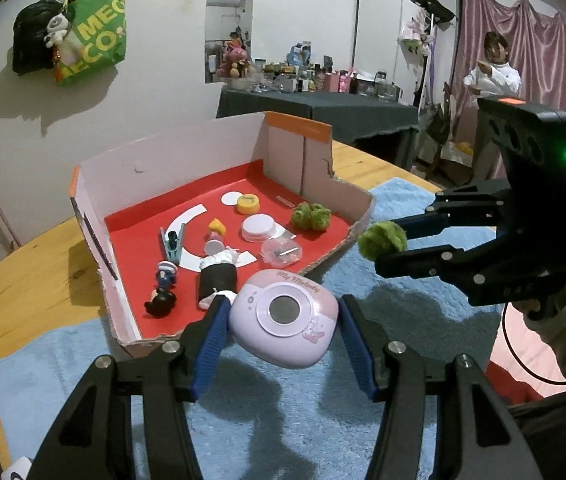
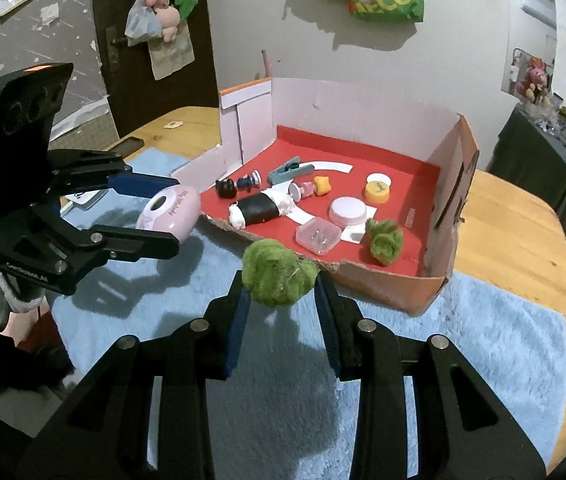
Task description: Organize objects
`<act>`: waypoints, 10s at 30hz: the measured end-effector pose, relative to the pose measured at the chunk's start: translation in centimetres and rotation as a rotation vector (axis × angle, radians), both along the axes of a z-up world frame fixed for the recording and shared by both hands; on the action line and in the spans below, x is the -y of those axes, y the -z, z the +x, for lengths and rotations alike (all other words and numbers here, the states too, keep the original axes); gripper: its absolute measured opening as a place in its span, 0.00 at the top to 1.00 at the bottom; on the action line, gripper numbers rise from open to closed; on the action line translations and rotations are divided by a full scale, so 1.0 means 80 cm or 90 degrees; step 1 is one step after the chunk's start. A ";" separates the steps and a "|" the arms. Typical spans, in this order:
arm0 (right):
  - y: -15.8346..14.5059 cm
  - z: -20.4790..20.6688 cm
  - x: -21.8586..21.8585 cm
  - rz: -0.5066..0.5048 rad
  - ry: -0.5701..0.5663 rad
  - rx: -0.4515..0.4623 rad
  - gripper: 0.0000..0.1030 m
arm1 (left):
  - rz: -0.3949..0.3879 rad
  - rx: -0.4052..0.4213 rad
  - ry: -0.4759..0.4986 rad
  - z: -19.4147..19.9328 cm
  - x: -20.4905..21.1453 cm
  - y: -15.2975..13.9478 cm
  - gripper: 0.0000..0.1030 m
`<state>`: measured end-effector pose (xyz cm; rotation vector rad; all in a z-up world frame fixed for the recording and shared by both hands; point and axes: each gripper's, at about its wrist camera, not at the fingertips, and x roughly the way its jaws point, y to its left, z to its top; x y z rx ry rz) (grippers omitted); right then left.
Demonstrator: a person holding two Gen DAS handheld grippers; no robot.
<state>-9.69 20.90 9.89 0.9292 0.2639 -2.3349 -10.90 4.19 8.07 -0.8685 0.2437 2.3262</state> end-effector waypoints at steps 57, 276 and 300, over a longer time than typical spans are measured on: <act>0.025 -0.298 0.068 0.288 0.173 0.147 0.69 | 0.037 0.284 -0.289 -0.320 -0.025 0.054 0.44; -0.018 -0.058 -0.003 0.049 0.210 0.025 0.19 | 0.018 0.030 -0.339 -0.033 0.012 -0.014 0.01; 0.064 -0.008 -0.026 0.046 0.258 0.098 0.12 | -0.008 0.112 -0.370 0.005 0.014 0.073 0.00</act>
